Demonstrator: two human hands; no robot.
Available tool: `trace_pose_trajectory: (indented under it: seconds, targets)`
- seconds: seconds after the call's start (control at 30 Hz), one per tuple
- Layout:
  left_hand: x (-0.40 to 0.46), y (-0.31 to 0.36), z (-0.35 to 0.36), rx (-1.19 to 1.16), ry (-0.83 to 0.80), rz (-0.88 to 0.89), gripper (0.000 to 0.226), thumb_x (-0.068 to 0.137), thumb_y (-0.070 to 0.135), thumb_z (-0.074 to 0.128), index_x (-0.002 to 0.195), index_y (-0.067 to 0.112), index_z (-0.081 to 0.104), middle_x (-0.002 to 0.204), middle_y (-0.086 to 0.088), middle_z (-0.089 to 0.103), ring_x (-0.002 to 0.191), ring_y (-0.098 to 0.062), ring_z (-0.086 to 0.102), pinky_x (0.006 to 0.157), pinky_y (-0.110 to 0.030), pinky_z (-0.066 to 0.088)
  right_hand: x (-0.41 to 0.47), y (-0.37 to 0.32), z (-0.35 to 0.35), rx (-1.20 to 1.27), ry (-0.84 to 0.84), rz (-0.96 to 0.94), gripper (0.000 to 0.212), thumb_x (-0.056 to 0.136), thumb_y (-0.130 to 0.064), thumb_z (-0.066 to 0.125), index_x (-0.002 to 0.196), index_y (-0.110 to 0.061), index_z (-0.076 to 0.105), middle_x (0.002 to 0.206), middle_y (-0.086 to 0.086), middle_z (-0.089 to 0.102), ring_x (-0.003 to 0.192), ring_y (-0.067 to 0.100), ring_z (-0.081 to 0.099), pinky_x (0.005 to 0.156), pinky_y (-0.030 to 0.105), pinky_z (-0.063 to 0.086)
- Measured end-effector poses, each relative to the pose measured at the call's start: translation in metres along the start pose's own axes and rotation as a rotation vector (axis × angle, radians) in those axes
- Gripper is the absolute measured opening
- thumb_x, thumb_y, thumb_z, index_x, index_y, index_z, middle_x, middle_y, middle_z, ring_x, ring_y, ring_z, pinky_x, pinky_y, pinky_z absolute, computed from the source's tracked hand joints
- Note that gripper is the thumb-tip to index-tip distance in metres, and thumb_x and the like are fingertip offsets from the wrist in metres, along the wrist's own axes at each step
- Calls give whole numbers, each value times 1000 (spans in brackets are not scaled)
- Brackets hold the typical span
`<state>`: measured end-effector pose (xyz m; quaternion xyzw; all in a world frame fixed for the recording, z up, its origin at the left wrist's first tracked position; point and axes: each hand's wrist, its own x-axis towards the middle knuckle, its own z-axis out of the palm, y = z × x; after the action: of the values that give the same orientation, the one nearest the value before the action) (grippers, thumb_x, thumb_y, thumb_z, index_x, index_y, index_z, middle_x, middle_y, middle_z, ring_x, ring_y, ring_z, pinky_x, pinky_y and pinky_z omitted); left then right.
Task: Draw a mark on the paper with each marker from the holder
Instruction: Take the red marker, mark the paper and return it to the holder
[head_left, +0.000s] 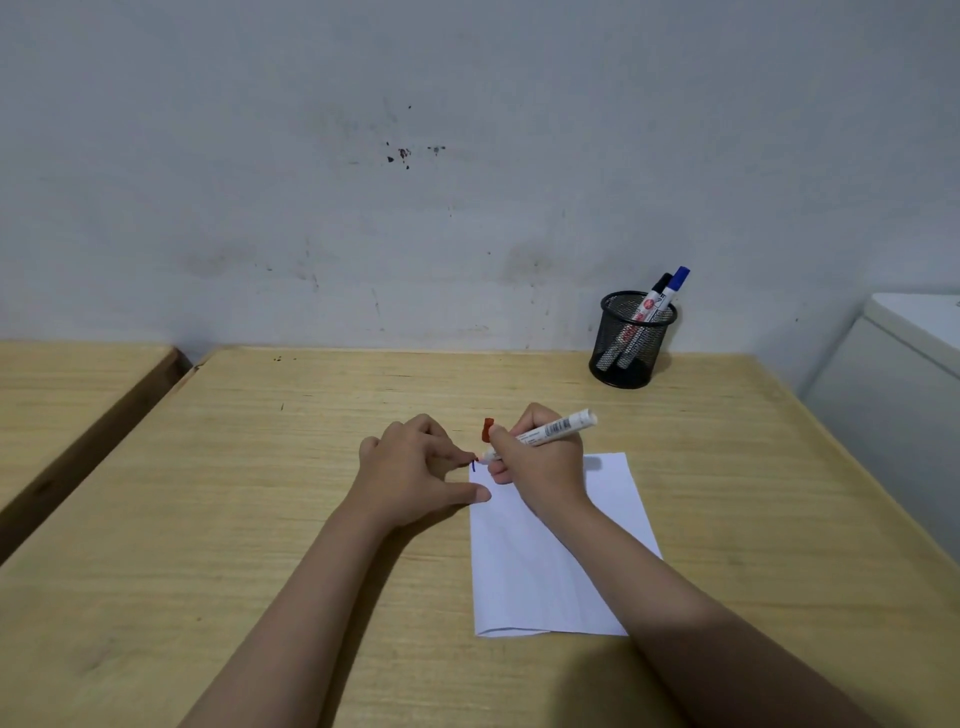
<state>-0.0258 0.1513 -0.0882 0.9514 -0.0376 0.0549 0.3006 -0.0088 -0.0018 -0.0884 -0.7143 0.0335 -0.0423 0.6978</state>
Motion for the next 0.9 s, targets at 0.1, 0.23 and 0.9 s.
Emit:
trace_pose_trajectory:
  seconds: [0.1,0.23,0.9]
  targets:
    - [1,0,0,11,0,2,48,49,65,75,90,40,72,95,17,55,98,-8,50,83,-33,26,2,0,1,-13,-12,6,27,77,-3,66,61,-9,45,59,21,66,47,22,64,48,31,53]
    - [1,1,0,39,-4,8,48,50,65,74,91,41,71,98,17,55,99,-9,48,83,-34,26,3,-1,1,-19,-19,31,27,75,0,65,60,-9,44,49,9,63,46,20,63,48,31,53]
    - [25,24,4,-211,-22,43,57,75,33,68,127,41,45,126,12,52,102,-12,55,97,-40,43,3,-32,-18,414,319,-51,31,81,-7,68,63,-11,43,47,5,63,40,15,62,41,24,49]
